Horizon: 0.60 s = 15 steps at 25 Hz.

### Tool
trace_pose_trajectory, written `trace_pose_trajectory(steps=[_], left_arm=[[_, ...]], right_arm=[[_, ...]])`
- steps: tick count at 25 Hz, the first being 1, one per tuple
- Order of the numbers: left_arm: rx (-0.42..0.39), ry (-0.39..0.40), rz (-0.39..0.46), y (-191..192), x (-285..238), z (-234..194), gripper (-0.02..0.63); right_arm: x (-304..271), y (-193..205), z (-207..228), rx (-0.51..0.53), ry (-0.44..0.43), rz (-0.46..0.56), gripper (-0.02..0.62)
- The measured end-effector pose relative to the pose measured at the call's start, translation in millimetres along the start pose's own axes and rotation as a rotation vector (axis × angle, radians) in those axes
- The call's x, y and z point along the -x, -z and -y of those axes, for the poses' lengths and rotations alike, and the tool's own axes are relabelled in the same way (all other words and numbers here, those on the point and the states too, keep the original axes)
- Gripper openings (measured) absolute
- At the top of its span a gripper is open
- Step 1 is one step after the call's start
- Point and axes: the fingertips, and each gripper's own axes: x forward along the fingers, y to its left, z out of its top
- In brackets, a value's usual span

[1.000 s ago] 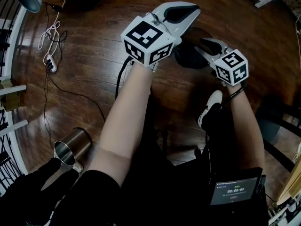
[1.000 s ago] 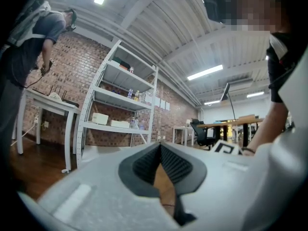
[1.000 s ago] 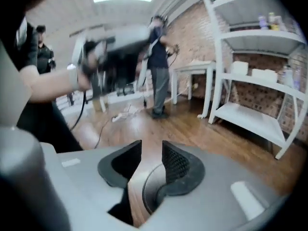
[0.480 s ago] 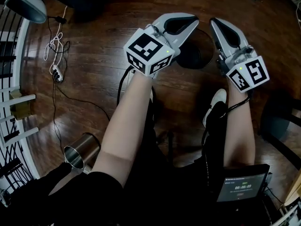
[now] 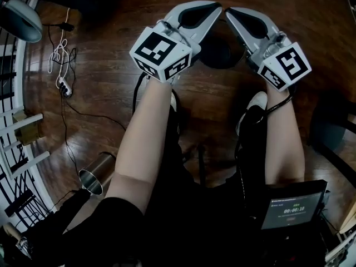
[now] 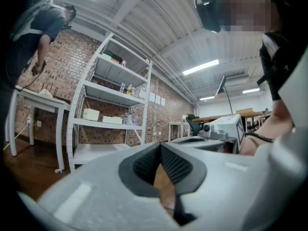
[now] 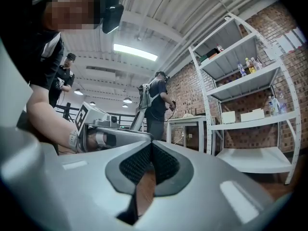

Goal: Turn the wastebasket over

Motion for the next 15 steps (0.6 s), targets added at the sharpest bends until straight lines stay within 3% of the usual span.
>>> trace_pose_trajectory(steps=[15], left_arm=[[0.014,-0.021,-0.013,10.1,4.3,-4.6,0.0]], right_arm=[[-4.9,10.0,-10.5,-0.047,0.003,0.011,0.009]])
